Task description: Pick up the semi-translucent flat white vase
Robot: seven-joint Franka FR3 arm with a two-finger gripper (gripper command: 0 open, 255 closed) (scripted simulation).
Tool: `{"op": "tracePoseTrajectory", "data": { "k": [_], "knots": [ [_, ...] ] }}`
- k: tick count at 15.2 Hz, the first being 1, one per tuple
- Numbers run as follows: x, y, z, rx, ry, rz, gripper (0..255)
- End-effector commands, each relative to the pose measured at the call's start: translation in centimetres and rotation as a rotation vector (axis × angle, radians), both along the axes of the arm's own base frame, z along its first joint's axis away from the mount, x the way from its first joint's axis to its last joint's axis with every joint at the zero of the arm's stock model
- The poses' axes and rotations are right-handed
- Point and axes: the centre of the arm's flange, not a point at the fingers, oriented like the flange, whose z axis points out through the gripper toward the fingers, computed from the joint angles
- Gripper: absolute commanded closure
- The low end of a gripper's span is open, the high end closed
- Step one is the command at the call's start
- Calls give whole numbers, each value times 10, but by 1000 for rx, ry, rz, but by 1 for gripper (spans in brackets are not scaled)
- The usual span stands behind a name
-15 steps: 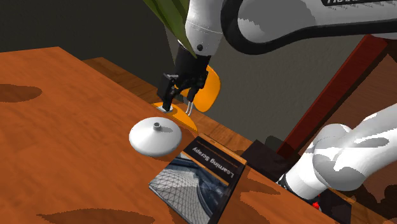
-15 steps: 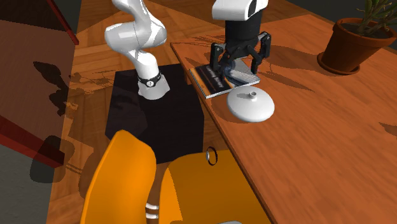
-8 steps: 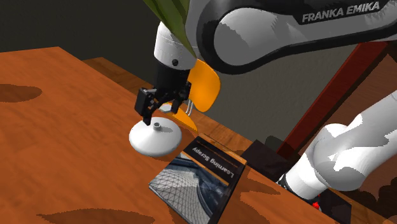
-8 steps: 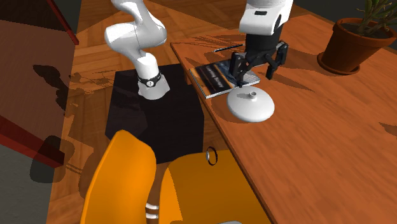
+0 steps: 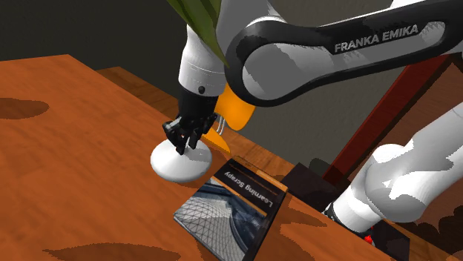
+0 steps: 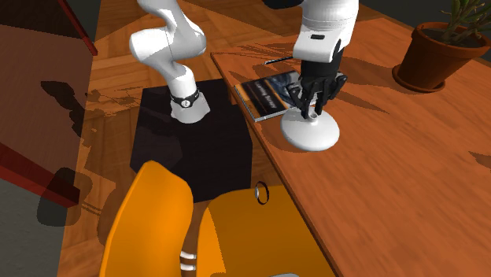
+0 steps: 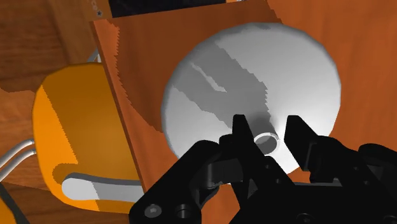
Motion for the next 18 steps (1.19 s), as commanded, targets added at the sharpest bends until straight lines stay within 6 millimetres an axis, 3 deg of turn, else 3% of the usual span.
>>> {"op": "tracePoseTrajectory", "data": {
  "k": [1, 8, 18],
  "knots": [
    [0, 0, 0, 0, 0, 0, 255],
    [0, 0, 0, 0, 0, 0, 255],
    [0, 0, 52, 0, 0, 0, 255]
  ]
}}
